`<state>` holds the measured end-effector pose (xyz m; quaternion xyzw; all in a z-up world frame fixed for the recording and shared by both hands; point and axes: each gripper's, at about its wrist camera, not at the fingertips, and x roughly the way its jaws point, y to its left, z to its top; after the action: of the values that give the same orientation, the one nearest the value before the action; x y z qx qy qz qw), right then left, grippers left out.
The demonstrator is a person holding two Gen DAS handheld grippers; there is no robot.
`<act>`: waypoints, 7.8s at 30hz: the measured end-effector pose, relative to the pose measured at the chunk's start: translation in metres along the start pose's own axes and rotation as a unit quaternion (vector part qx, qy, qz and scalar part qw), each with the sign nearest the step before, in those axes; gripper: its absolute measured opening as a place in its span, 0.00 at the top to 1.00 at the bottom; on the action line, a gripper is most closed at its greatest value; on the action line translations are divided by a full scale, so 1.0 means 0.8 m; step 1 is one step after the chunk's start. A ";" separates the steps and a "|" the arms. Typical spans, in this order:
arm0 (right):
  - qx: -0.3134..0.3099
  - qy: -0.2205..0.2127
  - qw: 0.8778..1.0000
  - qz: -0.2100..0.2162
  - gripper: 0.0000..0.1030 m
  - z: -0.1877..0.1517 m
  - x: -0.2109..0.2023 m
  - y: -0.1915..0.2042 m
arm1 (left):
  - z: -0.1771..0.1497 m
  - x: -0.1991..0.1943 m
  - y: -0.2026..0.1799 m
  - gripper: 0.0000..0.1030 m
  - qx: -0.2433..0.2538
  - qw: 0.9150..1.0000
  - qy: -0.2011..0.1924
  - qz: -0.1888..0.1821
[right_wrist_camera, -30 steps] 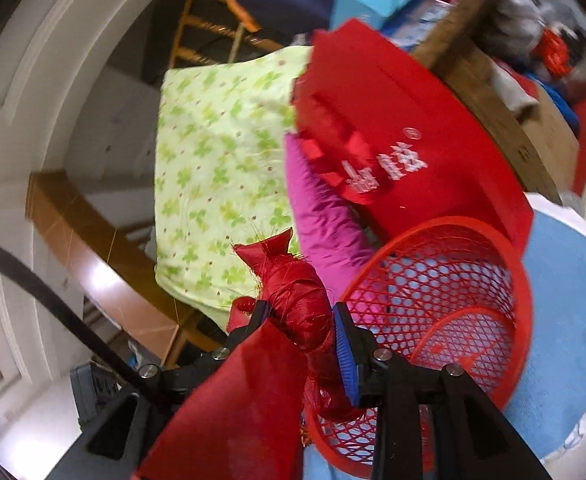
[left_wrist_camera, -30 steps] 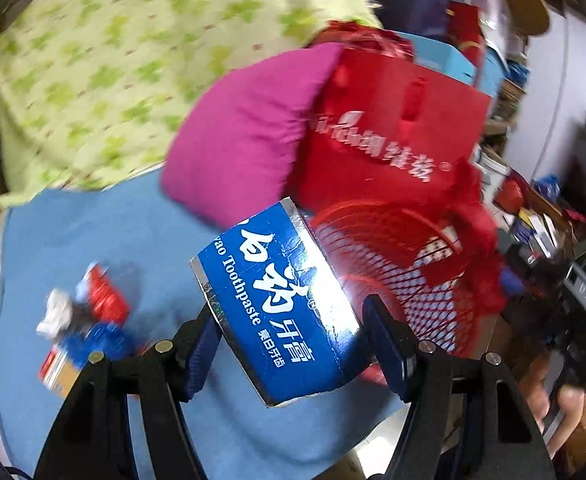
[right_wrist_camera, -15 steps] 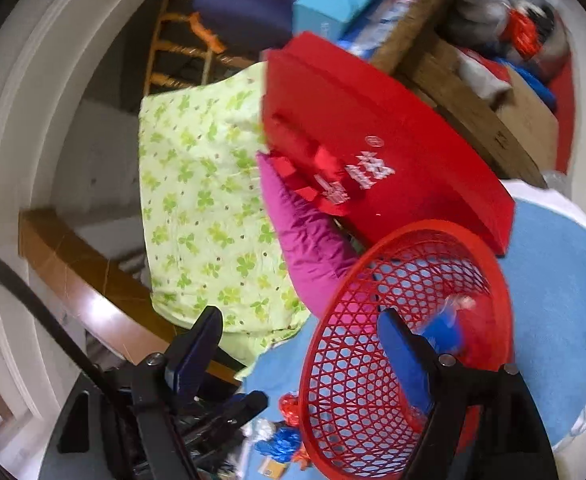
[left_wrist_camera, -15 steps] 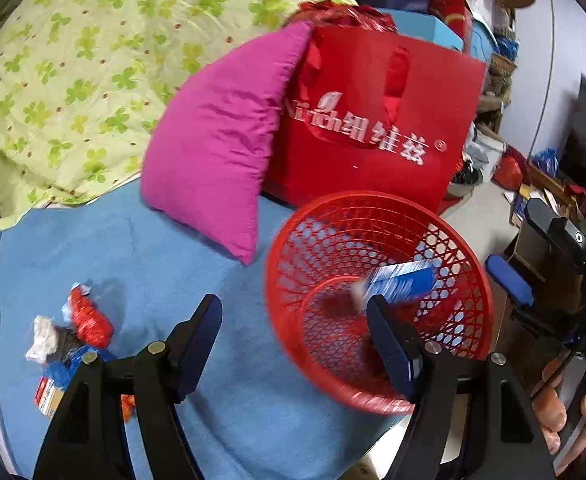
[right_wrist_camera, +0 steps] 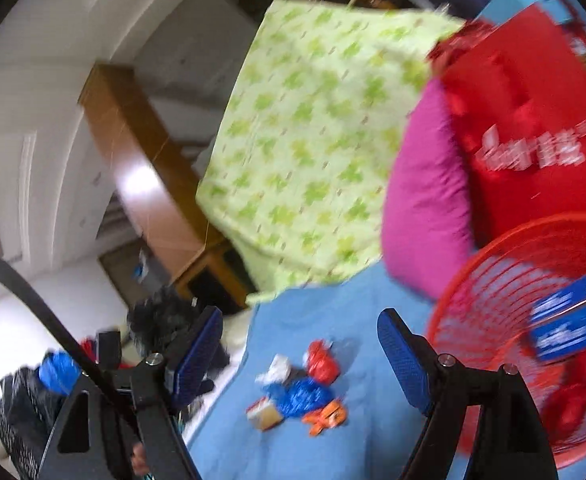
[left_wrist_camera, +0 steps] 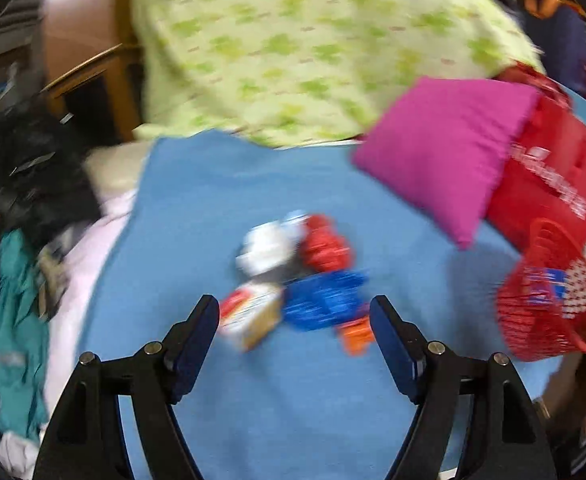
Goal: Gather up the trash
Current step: 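Carry both items over the red mesh basket and open both tools, then grasp the white-and-red medicine box with the left tool while the right tool grasps the orange bag, then carry the medicine box and orange bag over the red basket and release both, then lower the right tool onto the blue plastic bag and close it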
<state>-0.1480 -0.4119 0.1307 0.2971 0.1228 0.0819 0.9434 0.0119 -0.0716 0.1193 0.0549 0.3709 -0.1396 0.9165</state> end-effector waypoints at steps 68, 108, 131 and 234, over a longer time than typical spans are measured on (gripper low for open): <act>-0.033 0.400 0.897 -0.185 0.25 -0.180 0.275 -0.045 | -0.119 0.163 0.053 0.37 -0.023 0.986 0.162 -0.038; -0.139 0.175 0.968 -0.114 0.68 -0.081 0.134 0.049 | -0.059 0.032 0.008 0.53 -0.017 0.995 0.033 -0.089; -0.078 0.018 0.984 -0.158 0.68 0.017 -0.029 -0.032 | 0.005 -0.058 -0.200 0.53 0.116 0.983 -0.070 -0.127; 0.073 0.283 0.951 -0.099 0.42 -0.139 0.300 -0.036 | -0.013 0.218 0.099 0.29 -0.219 0.962 0.130 -0.095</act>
<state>0.0523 -0.3203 -0.0184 0.3159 0.4193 0.0598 0.8490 0.1482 -0.0316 -0.0095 -0.1654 0.5115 -0.1335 0.8326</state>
